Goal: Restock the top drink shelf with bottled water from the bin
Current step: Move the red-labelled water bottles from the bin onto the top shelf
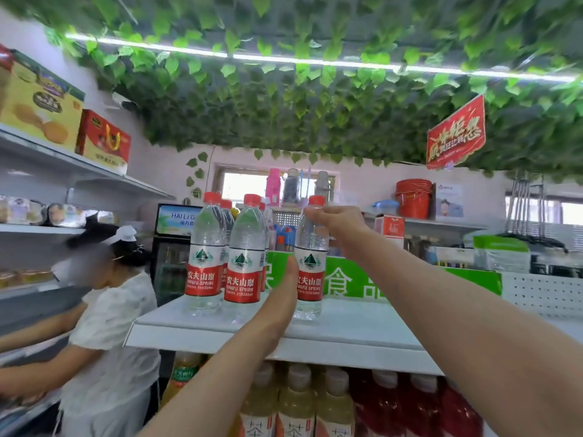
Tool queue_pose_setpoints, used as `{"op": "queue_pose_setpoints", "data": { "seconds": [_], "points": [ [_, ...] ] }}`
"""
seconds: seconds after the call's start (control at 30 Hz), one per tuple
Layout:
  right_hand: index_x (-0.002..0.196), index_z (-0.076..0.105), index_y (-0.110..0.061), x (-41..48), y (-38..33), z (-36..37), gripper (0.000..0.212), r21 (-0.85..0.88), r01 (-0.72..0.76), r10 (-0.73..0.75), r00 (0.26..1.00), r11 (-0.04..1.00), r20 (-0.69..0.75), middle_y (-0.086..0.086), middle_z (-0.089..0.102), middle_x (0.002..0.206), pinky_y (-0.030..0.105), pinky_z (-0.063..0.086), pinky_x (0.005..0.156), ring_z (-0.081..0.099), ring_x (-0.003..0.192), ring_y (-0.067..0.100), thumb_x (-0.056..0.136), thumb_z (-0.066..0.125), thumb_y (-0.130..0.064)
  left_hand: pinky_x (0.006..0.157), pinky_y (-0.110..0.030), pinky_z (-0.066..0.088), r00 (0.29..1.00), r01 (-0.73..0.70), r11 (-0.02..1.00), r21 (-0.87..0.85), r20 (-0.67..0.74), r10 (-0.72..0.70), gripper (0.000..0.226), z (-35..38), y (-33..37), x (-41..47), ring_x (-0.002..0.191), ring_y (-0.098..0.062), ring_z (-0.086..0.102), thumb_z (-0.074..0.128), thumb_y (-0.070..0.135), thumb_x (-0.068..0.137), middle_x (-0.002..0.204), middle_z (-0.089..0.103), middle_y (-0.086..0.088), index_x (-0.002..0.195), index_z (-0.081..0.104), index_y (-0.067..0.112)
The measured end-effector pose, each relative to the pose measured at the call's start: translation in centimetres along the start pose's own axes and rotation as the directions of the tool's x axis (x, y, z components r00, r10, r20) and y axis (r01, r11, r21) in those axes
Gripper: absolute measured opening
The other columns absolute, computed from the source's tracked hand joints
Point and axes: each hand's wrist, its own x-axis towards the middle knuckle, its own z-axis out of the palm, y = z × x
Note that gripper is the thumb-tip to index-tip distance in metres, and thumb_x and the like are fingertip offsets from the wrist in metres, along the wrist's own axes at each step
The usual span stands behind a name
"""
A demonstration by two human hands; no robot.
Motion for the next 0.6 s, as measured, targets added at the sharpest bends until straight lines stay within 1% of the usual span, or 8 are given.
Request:
{"op": "queue_pose_setpoints", "data": {
  "seconds": [0.03,0.07,0.13,0.2,0.3,0.4,0.47,0.6],
  "points": [
    [0.111,0.074,-0.011,0.4,0.3,0.3,0.052,0.000,-0.005,0.005,1.000,1.000,0.000,0.009,0.074,0.112,0.054,0.053,0.102,0.069,0.106,0.028,0.071,0.089,-0.040,0.109,-0.032,0.024,1.000,0.002,1.000,0.020,-0.007,-0.001,0.057,0.0,-0.3,0.4,0.118,0.003,0.047,0.018,0.082,0.081,0.133,0.046,0.023,0.124,0.047,0.058],
    [0.113,0.073,-0.010,0.8,0.5,0.7,0.058,0.001,-0.012,0.012,1.000,1.000,0.002,0.009,0.074,0.114,0.054,0.052,0.103,0.068,0.108,0.029,0.068,0.090,-0.043,0.117,-0.036,0.020,1.000,0.000,0.999,0.052,-0.011,0.001,0.072,0.0,-0.7,0.8,0.135,-0.005,0.039,0.016,0.081,0.083,0.149,0.037,0.019,0.143,0.039,0.049],
    [0.119,0.072,-0.009,1.4,1.0,1.4,0.069,-0.004,-0.014,0.014,1.000,1.000,0.011,0.011,0.072,0.120,0.053,0.051,0.105,0.066,0.111,0.030,0.064,0.089,-0.047,0.124,-0.045,0.014,1.000,-0.008,0.994,0.112,-0.019,0.010,0.091,-0.1,-1.0,1.2,0.149,-0.014,0.022,0.012,0.081,0.080,0.163,0.021,0.010,0.158,0.018,0.034],
    [0.117,0.071,-0.011,2.1,1.4,1.9,0.064,-0.022,-0.001,0.001,1.000,1.000,0.018,0.011,0.071,0.123,0.048,0.051,0.103,0.064,0.109,0.028,0.067,0.088,-0.048,0.124,-0.047,0.012,0.999,-0.027,0.988,0.151,-0.021,0.031,0.096,-0.3,-1.1,1.5,0.152,-0.014,0.015,0.012,0.081,0.079,0.166,0.016,0.006,0.160,0.010,0.028],
    [0.124,0.070,-0.009,2.8,2.0,2.5,0.068,-0.030,-0.010,0.011,1.000,0.999,0.024,0.011,0.069,0.127,0.049,0.048,0.106,0.063,0.114,0.028,0.071,0.087,-0.047,0.125,-0.045,0.004,0.999,-0.004,0.978,0.210,-0.031,0.011,0.078,-0.6,-1.2,2.0,0.153,-0.015,0.003,0.010,0.068,0.094,0.167,0.004,0.004,0.160,0.004,0.026],
    [0.124,0.070,-0.006,3.5,2.4,3.0,0.065,-0.044,-0.011,0.012,0.999,0.999,0.030,0.012,0.070,0.126,0.048,0.046,0.108,0.064,0.117,0.029,0.074,0.087,-0.044,0.124,-0.042,0.000,1.000,-0.017,0.944,0.329,-0.007,0.021,0.065,-0.6,-1.4,2.3,0.153,-0.018,-0.006,0.007,0.057,0.101,0.167,-0.007,0.002,0.159,-0.001,0.028],
    [0.122,0.071,-0.007,3.8,2.6,3.2,0.063,-0.051,-0.005,0.006,1.000,0.999,0.026,0.011,0.070,0.125,0.046,0.047,0.106,0.065,0.115,0.027,0.075,0.086,-0.045,0.124,-0.043,0.000,1.000,-0.004,0.949,0.316,-0.014,0.009,0.070,-0.7,-1.7,2.8,0.153,-0.017,-0.005,0.009,0.061,0.100,0.167,-0.006,0.004,0.159,-0.002,0.026],
    [0.126,0.070,-0.008,4.3,2.9,3.5,0.071,-0.068,0.002,0.000,0.999,0.998,0.040,0.011,0.069,0.128,0.049,0.046,0.109,0.063,0.120,0.029,0.071,0.086,-0.050,0.124,-0.042,-0.001,0.998,0.040,0.959,0.281,-0.054,-0.026,0.078,-0.7,-2.3,4.1,0.153,-0.016,-0.006,0.010,0.068,0.096,0.167,-0.005,0.002,0.159,-0.004,0.024]
  ]
}}
